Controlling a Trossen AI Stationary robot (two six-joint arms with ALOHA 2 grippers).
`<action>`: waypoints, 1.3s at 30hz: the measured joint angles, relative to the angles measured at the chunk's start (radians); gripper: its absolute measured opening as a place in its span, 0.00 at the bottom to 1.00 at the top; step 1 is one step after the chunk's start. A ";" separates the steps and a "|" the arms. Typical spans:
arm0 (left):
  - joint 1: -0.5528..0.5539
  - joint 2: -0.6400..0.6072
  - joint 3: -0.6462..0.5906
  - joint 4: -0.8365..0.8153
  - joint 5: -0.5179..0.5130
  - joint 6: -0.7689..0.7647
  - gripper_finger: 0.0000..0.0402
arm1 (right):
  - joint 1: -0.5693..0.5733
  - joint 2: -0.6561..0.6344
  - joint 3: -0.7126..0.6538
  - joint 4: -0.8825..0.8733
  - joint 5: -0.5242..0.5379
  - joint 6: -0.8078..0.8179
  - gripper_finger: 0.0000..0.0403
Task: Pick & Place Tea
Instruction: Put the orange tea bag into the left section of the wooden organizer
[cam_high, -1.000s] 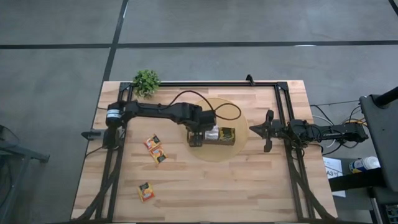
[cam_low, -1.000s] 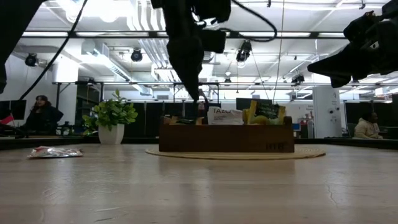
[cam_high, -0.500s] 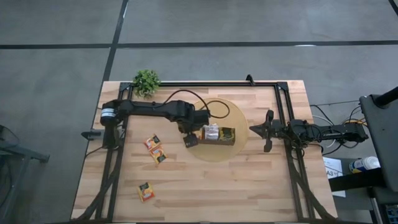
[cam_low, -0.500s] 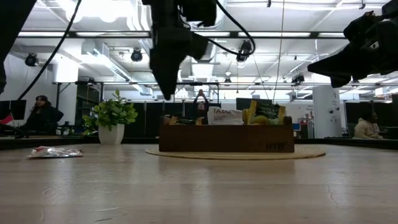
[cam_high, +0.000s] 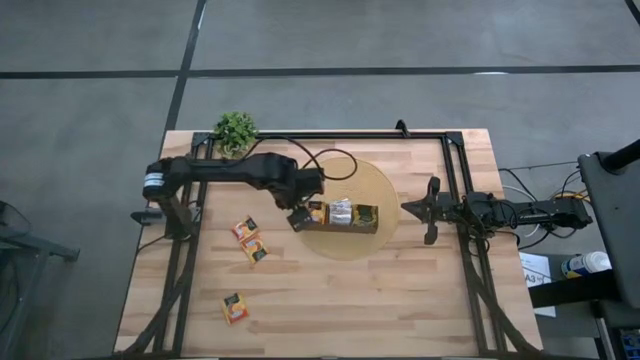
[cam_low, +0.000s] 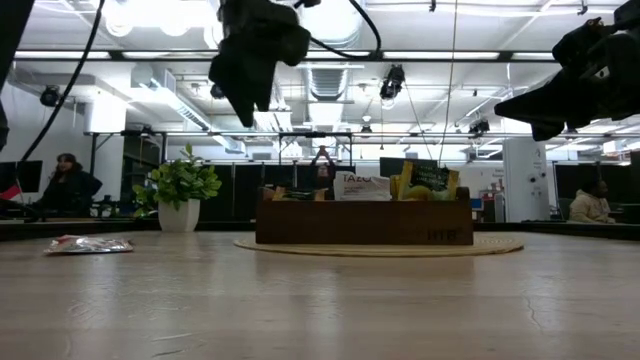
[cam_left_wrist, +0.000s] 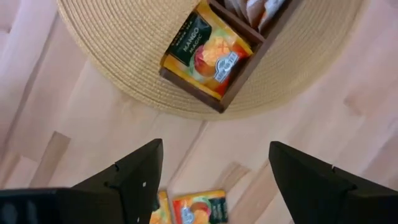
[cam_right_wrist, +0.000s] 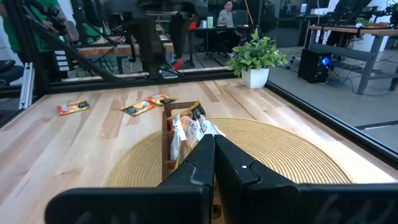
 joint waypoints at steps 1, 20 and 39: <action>0.000 -0.009 -0.005 -0.003 0.004 0.023 0.71 | 0.000 0.000 0.000 0.000 0.000 0.000 0.02; 0.017 -0.066 -0.329 -0.185 0.343 0.371 0.71 | 0.000 0.000 0.000 0.000 0.000 0.000 0.02; -0.192 -0.067 -0.586 0.101 0.624 -0.138 0.71 | 0.000 0.000 0.000 0.000 0.000 0.000 0.02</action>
